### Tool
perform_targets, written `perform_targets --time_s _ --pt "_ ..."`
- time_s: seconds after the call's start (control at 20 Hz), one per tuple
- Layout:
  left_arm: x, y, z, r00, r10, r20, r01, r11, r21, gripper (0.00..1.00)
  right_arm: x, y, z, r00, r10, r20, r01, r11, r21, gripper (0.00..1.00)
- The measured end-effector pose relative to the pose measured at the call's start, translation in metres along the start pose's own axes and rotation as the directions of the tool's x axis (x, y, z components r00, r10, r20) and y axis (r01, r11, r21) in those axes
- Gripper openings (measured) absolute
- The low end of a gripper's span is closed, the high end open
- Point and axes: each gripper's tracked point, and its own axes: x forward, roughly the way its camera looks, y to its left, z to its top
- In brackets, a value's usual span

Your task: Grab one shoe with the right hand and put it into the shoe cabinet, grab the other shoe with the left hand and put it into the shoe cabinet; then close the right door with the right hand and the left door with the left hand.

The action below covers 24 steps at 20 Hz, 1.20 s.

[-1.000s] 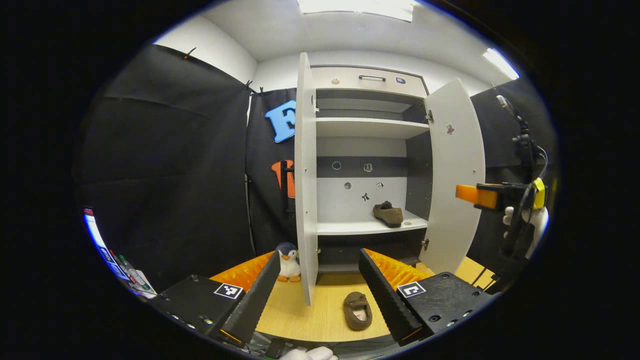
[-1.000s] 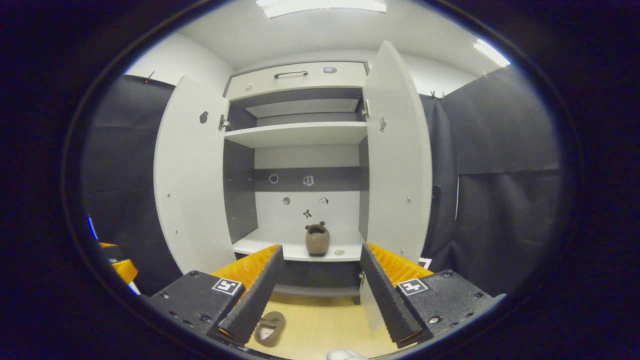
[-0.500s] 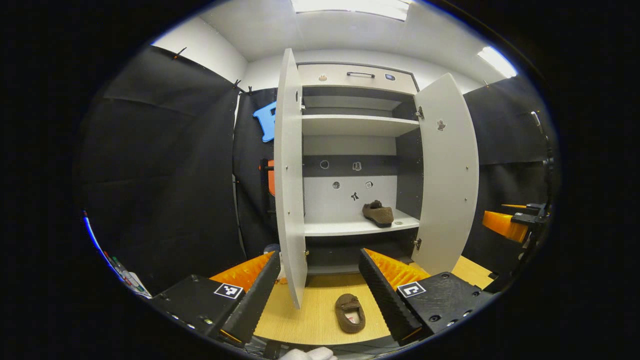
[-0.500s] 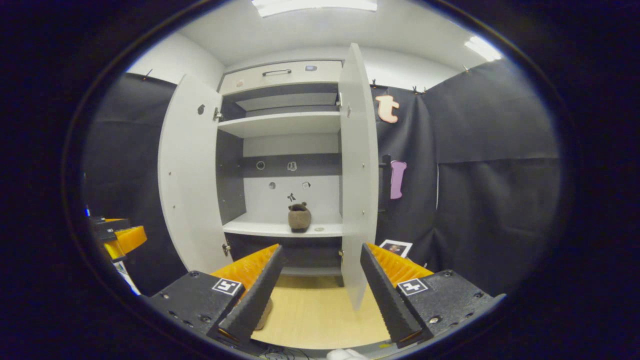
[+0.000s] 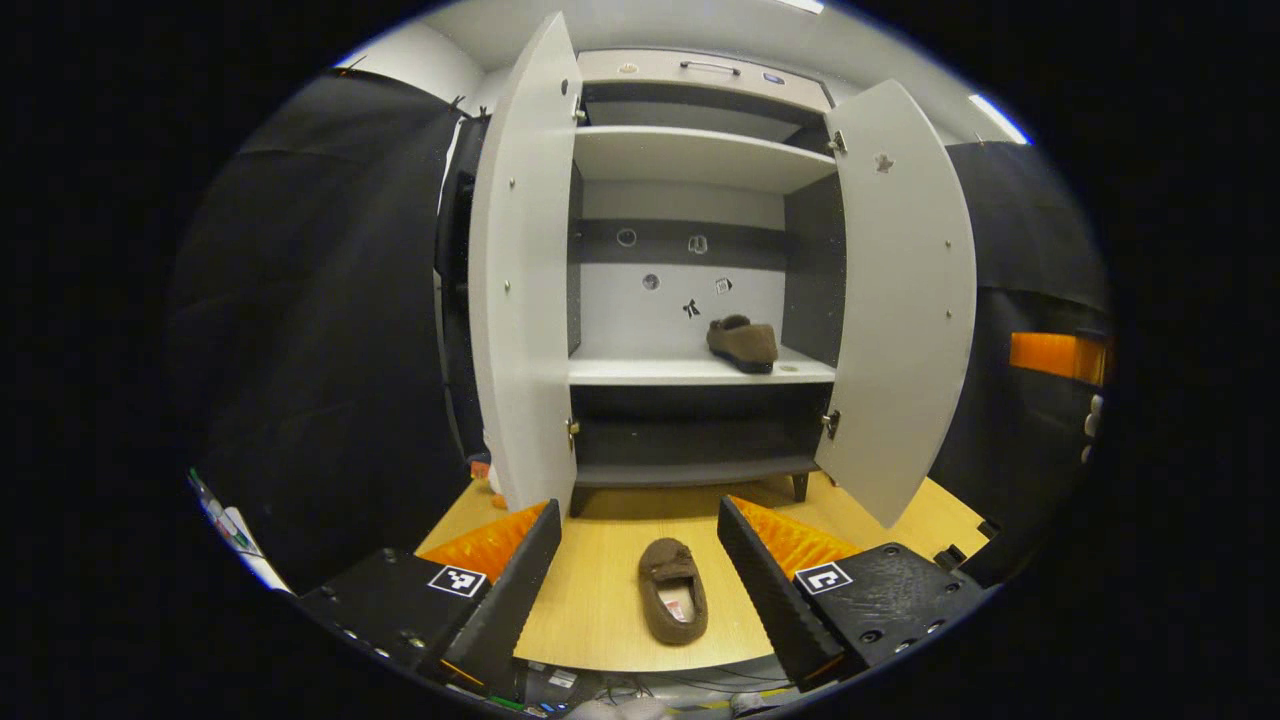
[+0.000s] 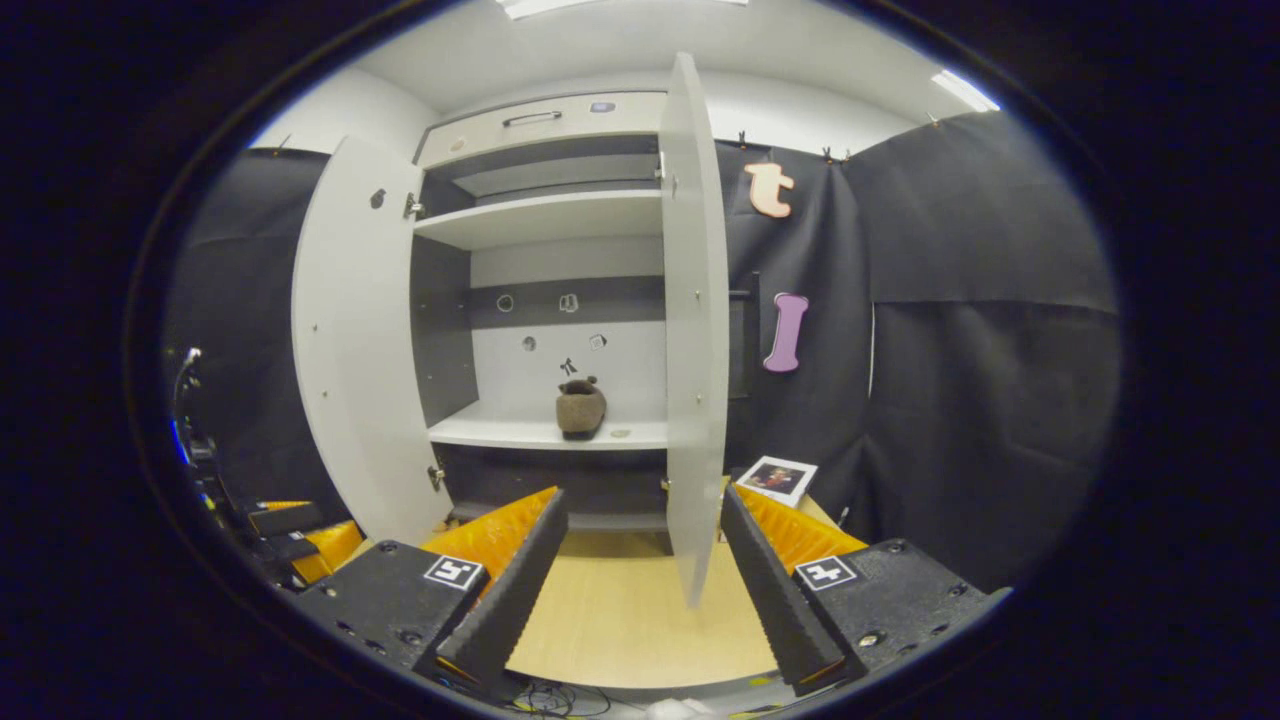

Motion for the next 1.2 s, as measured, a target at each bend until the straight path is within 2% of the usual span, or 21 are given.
perform_targets --time_s 0.3,0.6,1.2 --pt "0.055 0.000 -0.105 0.985 -0.010 -0.171 0.003 0.999 -0.038 0.97 0.000 -0.018 0.003 1.000 -0.026 -0.010 0.026 0.999 -0.037 0.98" --pt "0.103 0.003 -0.185 0.950 -0.013 -0.311 0.007 1.000 -0.021 0.95 0.005 -0.032 -0.011 0.996 -0.055 -0.067 0.051 0.997 -0.054 0.99" --pt "0.147 0.005 -0.219 0.904 -0.024 -0.427 0.014 1.000 -0.025 0.96 0.022 -0.049 -0.024 0.987 -0.098 -0.125 0.093 0.995 -0.042 1.00"
